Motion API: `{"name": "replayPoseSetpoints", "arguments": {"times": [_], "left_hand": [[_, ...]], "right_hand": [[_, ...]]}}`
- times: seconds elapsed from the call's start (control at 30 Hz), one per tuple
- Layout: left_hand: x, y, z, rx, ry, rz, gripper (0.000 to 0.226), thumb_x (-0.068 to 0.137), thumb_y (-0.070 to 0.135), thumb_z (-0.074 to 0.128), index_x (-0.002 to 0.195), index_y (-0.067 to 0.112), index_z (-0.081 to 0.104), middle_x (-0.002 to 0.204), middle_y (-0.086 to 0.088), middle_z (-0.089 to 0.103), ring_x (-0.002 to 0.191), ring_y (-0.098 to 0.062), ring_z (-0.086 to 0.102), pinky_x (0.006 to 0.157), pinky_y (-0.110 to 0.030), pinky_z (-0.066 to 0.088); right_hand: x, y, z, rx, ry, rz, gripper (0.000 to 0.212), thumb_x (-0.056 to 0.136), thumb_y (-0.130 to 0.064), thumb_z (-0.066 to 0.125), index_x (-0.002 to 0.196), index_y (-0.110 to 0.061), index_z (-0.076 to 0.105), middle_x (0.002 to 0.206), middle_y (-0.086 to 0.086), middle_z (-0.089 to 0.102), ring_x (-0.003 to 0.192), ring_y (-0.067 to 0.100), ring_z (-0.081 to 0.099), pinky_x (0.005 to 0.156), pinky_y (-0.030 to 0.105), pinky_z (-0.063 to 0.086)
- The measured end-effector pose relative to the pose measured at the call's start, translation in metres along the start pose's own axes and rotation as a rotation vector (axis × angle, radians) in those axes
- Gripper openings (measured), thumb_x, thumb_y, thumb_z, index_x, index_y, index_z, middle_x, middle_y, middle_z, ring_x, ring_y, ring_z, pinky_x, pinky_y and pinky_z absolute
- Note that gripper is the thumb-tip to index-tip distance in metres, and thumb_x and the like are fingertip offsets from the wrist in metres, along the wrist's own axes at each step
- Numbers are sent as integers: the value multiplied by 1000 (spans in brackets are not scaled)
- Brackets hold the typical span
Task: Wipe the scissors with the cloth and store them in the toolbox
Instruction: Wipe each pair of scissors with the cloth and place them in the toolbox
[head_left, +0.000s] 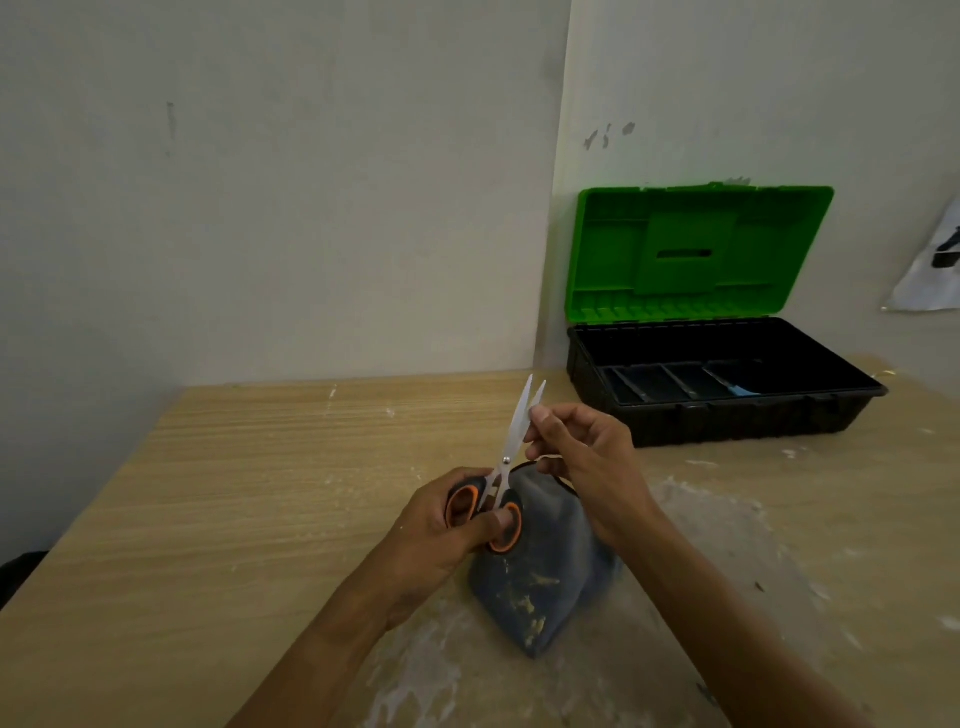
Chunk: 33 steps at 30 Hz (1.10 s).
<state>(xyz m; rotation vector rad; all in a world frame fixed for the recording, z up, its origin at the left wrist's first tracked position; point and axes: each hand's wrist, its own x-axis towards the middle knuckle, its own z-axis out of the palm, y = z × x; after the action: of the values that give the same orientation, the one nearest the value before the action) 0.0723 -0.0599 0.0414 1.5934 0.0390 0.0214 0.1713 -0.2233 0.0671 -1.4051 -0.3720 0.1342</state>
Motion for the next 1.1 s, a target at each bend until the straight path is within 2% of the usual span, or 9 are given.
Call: {"name": "replayPoseSetpoints", "arguments": {"times": [0.23, 0.37, 0.53, 0.63, 0.73, 0.8, 0.87, 1.03, 1.1], "left_hand": [[10, -5, 13, -12, -21, -24, 27, 87, 27, 69, 113, 32, 71, 107, 1, 76, 106, -16, 71, 95, -35, 57], [29, -4, 33, -148, 30, 30, 38, 77, 37, 76, 113, 26, 73, 108, -6, 75, 104, -25, 69, 96, -46, 54], [64, 2, 64, -109, 61, 103, 34, 94, 20, 67, 124, 33, 59, 112, -2, 70, 99, -14, 69, 78, -27, 56], [86, 10, 83, 7, -54, 135, 45, 83, 38, 70, 124, 42, 51, 111, 9, 68, 92, 1, 69, 71, -18, 55], [115, 12, 86, 35, -115, 132, 63, 76, 60, 71, 132, 42, 48, 108, 13, 68, 91, -1, 69, 69, -21, 55], [137, 6, 71, 142, -33, 144, 73, 80, 65, 70, 141, 34, 46, 111, 11, 66, 101, -9, 66, 78, -26, 55], [159, -12, 48, 387, 85, 195, 58, 92, 52, 65, 142, 25, 51, 124, 8, 64, 116, -12, 61, 97, -34, 53], [188, -54, 15, 911, 105, 197, 57, 102, 51, 48, 153, 27, 41, 162, -2, 37, 151, -21, 27, 126, -44, 16], [194, -61, 16, 979, 88, 209, 58, 102, 57, 42, 153, 30, 40, 164, 1, 34, 153, -19, 23, 127, -47, 8]], "right_hand": [[2, -2, -4, -24, 57, -4, 18, 92, -24, 65, 90, -8, 71, 76, 6, 72, 62, 12, 63, 58, 21, 54], [1, -8, -8, -103, 47, -53, 15, 93, -23, 65, 92, -11, 73, 79, 5, 74, 65, 14, 67, 60, 25, 55], [12, -20, -29, -228, 102, -55, 17, 81, -18, 78, 95, -10, 72, 79, 5, 76, 74, 17, 74, 67, 25, 59], [29, -30, -56, -232, 93, 50, 17, 83, -19, 76, 94, -6, 72, 79, 9, 76, 68, 20, 72, 60, 26, 57], [62, -39, -93, -212, 154, 106, 18, 86, -15, 73, 96, 0, 72, 71, 8, 73, 55, 13, 65, 51, 23, 54], [92, -44, -126, -335, 280, 78, 18, 86, -14, 73, 95, 3, 73, 64, 5, 70, 46, 7, 59, 45, 21, 49], [121, -43, -160, -520, 337, 87, 19, 85, -14, 75, 92, 3, 74, 71, 13, 71, 51, 13, 60, 50, 25, 51], [176, -19, -212, -885, 262, 304, 19, 79, -14, 80, 85, 4, 76, 86, 18, 73, 82, 26, 69, 81, 37, 57], [186, -12, -217, -997, 229, 422, 22, 79, -17, 78, 81, 5, 74, 73, 10, 69, 70, 20, 65, 66, 30, 53]]}}
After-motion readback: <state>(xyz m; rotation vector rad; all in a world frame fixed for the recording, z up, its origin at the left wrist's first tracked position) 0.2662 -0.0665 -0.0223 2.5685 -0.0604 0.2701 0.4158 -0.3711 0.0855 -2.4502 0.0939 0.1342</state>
